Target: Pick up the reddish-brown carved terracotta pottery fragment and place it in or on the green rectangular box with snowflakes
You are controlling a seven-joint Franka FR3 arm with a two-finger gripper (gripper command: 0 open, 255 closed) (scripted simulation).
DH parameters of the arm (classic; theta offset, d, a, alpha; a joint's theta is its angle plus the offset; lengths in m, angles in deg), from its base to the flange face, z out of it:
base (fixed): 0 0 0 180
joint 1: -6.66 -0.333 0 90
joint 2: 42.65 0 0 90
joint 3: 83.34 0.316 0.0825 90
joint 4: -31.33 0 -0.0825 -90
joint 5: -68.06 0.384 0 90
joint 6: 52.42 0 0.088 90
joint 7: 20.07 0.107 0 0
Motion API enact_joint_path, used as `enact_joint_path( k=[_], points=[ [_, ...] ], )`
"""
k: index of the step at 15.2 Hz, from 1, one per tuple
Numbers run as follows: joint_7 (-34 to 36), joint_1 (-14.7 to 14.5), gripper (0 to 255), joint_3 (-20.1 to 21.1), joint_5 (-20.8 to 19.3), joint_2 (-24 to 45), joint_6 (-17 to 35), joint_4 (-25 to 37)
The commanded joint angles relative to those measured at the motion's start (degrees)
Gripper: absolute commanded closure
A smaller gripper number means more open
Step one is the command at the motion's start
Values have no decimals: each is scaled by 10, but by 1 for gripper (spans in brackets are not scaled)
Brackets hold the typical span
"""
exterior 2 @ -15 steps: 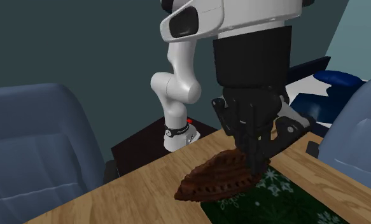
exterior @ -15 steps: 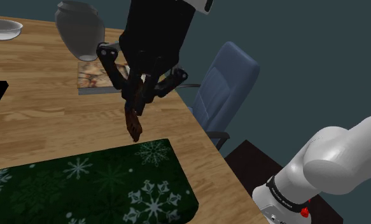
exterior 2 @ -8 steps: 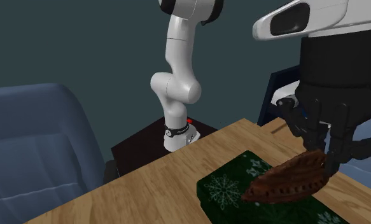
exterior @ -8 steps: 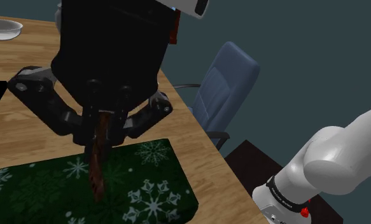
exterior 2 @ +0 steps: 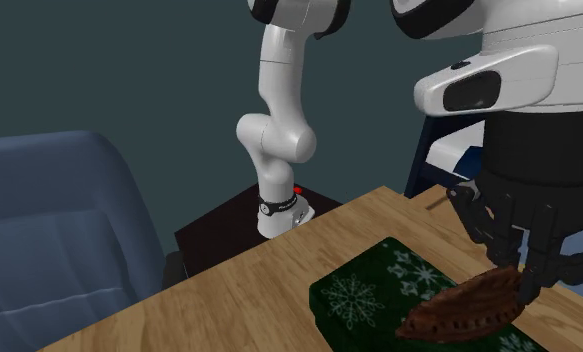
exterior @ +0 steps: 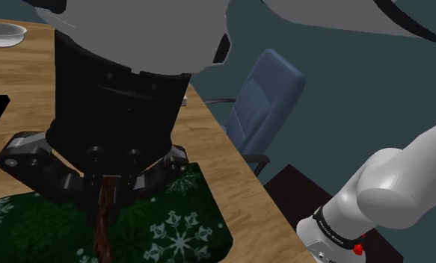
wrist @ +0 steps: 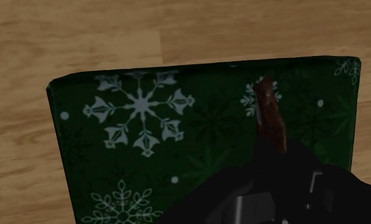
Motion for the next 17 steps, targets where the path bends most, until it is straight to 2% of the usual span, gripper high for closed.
enact_joint_path(
  k=[1,6,14,15,17],
  points=[
    [-3,-1,255,2,2,0,17,-17],
    [-5,-2,255,9,2,5,55,-52],
    [-5,-2,255,9,2,5,56,-52],
    [-5,-2,0,9,2,5,56,-52],
    [-5,-2,0,9,2,5,56,-52]
  ],
)
